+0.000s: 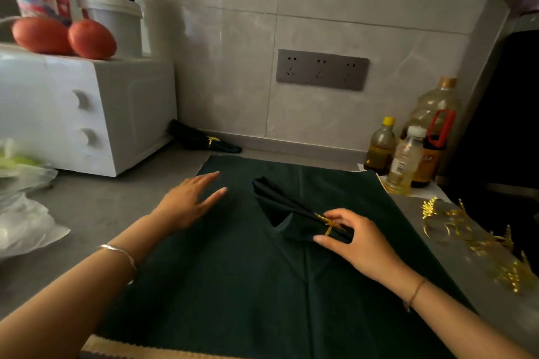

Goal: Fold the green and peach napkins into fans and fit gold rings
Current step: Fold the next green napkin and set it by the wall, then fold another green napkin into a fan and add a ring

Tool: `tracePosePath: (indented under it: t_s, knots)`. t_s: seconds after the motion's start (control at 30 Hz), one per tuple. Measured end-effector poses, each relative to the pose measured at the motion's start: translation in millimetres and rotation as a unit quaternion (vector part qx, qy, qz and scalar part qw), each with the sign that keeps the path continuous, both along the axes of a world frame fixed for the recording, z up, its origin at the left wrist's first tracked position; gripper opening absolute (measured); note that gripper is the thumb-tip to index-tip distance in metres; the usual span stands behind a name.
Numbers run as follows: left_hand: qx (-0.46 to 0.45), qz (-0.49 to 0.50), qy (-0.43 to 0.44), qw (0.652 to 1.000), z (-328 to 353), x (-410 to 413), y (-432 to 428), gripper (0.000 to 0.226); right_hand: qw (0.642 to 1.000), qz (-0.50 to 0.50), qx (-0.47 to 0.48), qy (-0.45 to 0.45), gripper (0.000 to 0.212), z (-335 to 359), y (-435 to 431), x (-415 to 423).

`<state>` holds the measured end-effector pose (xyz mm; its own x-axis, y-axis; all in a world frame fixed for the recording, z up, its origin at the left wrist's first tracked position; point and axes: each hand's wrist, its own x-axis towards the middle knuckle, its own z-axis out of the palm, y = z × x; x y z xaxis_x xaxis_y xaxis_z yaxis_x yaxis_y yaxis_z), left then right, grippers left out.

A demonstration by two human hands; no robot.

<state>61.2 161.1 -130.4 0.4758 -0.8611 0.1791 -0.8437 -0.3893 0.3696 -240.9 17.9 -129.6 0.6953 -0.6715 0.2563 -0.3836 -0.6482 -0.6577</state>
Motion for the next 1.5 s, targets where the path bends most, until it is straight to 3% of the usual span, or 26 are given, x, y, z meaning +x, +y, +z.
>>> tracePosePath:
  t_s: [0.2, 0.5, 0.8, 0.87, 1.07, 1.13, 1.27, 1.5]
  knots:
    - [0.046, 0.129, -0.03, 0.99, -17, 90, 5, 0.071, 0.999, 0.036, -0.005, -0.03, 0.042, 27, -37, 112]
    - [0.076, 0.132, -0.016, 0.988, -39, 128, -2, 0.072, 0.996, 0.057, -0.003, -0.068, 0.043, 22, -93, 308]
    - [0.092, 0.151, -0.032, 0.984, -43, 131, -6, 0.094, 0.996, -0.002, -0.091, -0.024, 0.043, -20, -117, 431]
    - [0.088, 0.148, -0.034, 0.985, -45, 132, -6, 0.108, 0.993, -0.017, -0.116, -0.015, 0.039, -20, -118, 442]
    - [0.092, 0.147, -0.037, 0.984, -46, 133, -7, 0.13, 0.989, -0.028, -0.144, 0.011, 0.051, -23, -119, 443]
    - [0.096, 0.145, -0.032, 0.984, -45, 132, -7, 0.122, 0.991, -0.022, -0.135, 0.007, 0.057, -19, -118, 430]
    - [0.089, 0.139, -0.011, 0.986, -41, 130, -5, 0.077, 0.993, 0.001, -0.115, 0.002, 0.052, -8, -117, 384]
    - [0.073, 0.085, 0.013, 0.994, -28, 106, -10, 0.08, 0.997, 0.031, -0.029, 0.066, 0.048, -23, -96, 235]
